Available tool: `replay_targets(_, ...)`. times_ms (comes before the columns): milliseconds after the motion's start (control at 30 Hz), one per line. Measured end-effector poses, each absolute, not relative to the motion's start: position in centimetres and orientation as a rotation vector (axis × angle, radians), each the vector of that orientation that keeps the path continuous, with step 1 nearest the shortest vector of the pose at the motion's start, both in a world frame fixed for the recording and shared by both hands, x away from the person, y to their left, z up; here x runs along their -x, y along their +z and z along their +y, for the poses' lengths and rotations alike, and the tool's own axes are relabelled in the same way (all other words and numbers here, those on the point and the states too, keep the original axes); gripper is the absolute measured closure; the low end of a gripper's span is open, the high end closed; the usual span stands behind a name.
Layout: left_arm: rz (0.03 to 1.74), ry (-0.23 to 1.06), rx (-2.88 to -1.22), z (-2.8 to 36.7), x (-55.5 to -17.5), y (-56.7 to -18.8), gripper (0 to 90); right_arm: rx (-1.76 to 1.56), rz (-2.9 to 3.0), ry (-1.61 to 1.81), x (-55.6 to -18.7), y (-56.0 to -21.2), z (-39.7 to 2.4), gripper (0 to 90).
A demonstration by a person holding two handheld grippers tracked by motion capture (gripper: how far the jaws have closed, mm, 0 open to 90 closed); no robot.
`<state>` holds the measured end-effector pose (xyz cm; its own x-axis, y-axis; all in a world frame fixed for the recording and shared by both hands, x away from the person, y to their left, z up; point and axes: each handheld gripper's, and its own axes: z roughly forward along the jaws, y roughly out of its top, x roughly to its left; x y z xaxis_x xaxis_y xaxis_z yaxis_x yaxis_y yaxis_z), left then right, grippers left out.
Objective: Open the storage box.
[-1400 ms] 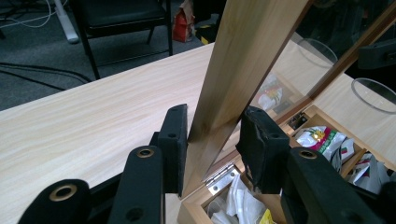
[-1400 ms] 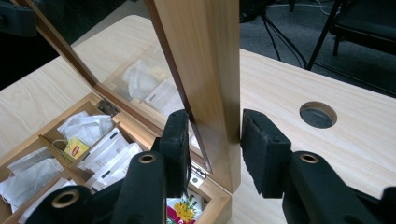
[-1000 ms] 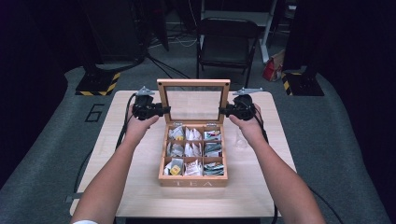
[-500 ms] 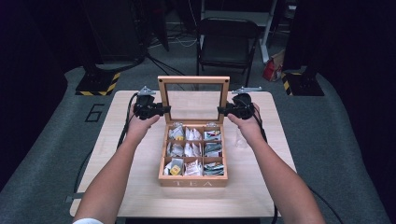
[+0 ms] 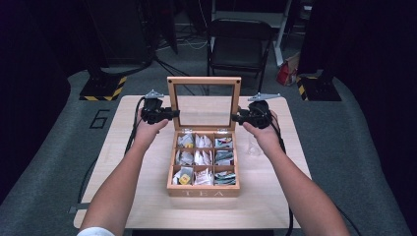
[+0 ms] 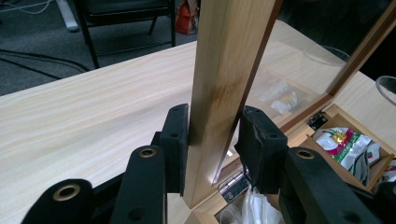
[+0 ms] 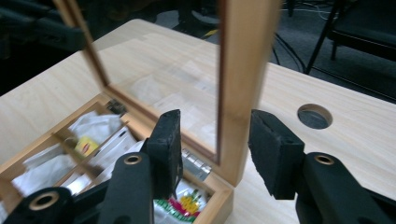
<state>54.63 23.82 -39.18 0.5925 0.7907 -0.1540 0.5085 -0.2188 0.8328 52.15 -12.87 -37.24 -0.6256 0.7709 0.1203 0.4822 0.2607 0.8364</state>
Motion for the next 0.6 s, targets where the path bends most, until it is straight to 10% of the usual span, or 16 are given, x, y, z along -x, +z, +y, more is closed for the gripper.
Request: replay_targets(600,1.095,0.363,-1.865,23.7,-55.4,-39.4,65.4,-1.036,2.296,1.338,-49.6,-37.3,-11.5,53.6)
